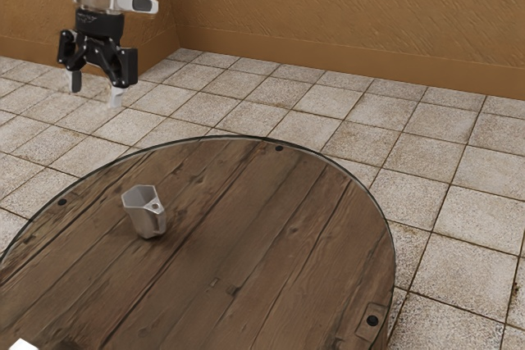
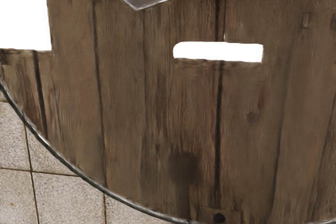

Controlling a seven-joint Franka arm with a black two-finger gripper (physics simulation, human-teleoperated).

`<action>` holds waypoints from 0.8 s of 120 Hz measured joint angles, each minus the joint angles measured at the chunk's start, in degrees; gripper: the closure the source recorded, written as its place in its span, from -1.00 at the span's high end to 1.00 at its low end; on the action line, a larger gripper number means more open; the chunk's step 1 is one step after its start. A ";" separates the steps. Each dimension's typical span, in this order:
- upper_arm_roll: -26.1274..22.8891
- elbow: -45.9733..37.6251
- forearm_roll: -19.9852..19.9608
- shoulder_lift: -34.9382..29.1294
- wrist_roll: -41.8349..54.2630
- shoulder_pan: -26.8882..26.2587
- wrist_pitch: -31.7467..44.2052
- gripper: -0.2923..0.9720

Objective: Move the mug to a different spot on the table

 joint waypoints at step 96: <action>1.50 -42.30 -6.73 -0.53 -52.03 -0.27 59.24 0.54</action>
